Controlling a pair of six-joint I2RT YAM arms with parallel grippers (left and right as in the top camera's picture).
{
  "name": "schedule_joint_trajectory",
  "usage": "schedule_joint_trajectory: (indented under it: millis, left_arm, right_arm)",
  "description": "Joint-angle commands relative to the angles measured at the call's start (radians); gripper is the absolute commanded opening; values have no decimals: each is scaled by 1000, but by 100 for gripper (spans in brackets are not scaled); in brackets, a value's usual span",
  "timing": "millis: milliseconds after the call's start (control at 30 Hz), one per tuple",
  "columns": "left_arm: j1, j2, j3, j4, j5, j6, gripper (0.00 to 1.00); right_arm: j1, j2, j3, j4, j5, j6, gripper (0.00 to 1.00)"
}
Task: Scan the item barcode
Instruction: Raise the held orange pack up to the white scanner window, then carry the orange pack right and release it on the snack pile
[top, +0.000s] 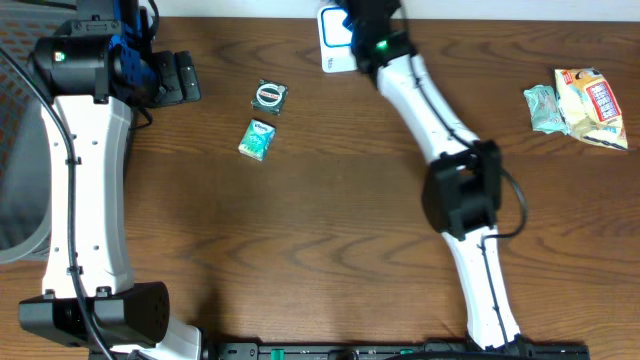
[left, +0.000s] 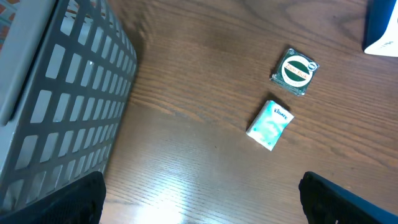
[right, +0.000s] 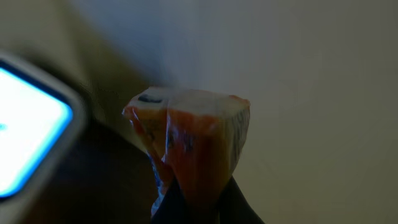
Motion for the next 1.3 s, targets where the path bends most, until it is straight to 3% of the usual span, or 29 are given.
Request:
schedule_joint_trajectory:
  millis: [0,333,567,600,667,700,833,933,1267]
  left_arm:
    - [4,4,-5,0,-16,-9,98]
    - [4,4,-5,0,-16,-9,98]
    - [4,4,-5,0,-16,-9,98]
    - [4,4,-5,0,-16,-9,98]
    - [4,4,-5,0,-16,-9,98]
    - [4,4,-5,0,-16,-9,98]
    - [4,4,-5,0,-16,-9,98]
    - [4,4,-5,0,-16,-9,98]
    - [4,4,-5,0,-16,-9,98]
  right_arm:
    - [-83,-81,16,-90,171,161,1]
    - [-370,-85,15,-610,171,529,1]
    - [-537,-84,3,-743,-97,578,2]
    - [-558,-84,-3,-745,-132,588,5]
    - [-594,-84,-14,-746,-177,622,28]
    - [-606,-84,-19,-746,-190,634,34]
    - [-646,-84,-45,-745,-208,656,36]
    - [-661,-84,-78,-739,-208,663,57]
    - [-625,-105,-111,-723,-237,662,63]
